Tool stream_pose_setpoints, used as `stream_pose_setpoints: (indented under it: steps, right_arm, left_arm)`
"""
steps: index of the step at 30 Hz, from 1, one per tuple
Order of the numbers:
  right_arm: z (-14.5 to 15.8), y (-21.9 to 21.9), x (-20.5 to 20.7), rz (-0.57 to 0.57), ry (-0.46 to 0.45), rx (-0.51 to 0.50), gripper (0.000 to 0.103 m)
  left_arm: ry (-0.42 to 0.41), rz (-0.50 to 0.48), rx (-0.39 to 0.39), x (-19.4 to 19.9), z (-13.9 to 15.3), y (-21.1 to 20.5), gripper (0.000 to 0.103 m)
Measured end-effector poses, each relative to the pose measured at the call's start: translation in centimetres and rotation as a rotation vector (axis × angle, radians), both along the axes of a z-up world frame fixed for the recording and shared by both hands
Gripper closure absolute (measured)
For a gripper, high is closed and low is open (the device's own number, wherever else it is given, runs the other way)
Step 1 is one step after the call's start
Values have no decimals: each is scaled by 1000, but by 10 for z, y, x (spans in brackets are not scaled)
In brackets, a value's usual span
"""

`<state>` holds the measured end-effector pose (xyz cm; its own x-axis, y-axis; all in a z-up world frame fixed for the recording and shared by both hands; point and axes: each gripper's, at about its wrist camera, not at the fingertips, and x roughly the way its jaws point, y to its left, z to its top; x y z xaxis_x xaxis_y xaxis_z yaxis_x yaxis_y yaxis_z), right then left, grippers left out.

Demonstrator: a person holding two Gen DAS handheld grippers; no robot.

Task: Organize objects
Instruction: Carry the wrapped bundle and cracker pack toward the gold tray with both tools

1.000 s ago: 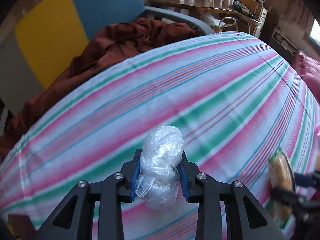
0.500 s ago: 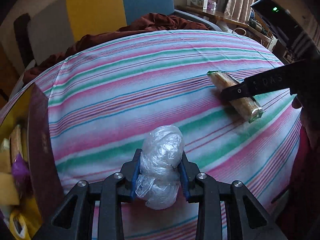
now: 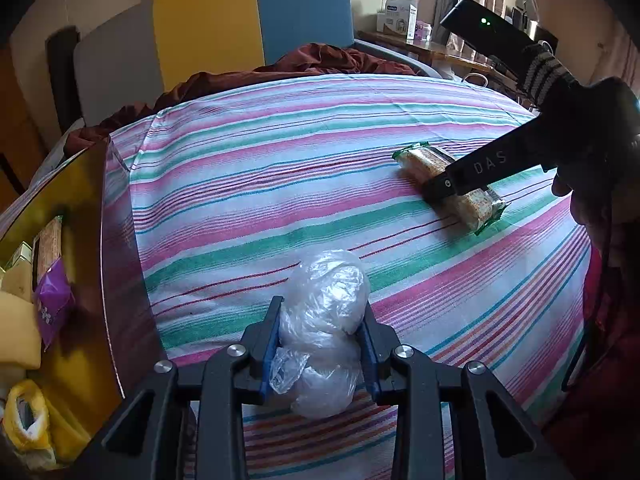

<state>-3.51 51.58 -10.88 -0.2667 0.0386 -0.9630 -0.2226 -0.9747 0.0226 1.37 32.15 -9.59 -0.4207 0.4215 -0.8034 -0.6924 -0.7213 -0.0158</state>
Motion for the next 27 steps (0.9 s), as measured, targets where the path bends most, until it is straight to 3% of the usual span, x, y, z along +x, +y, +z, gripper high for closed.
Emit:
stream_pose_setpoints:
  steps: [10,15,18,27]
  right_arm:
    - [-5,-14,9,-53,37,16,61]
    - [-4,-35,4,58,76,-78,61]
    - [-6,-57,0,139,87,-4,61]
    - [-4,-55,3,165,104,17,61]
  left_arm:
    - [9,-21,39,-1,-1,-4,68]
    - [32,-32,44,1,-2,-6,68]
    - [27,-27,44,0,-2,-6,69]
    - [44,12,33,5,10,-12,69]
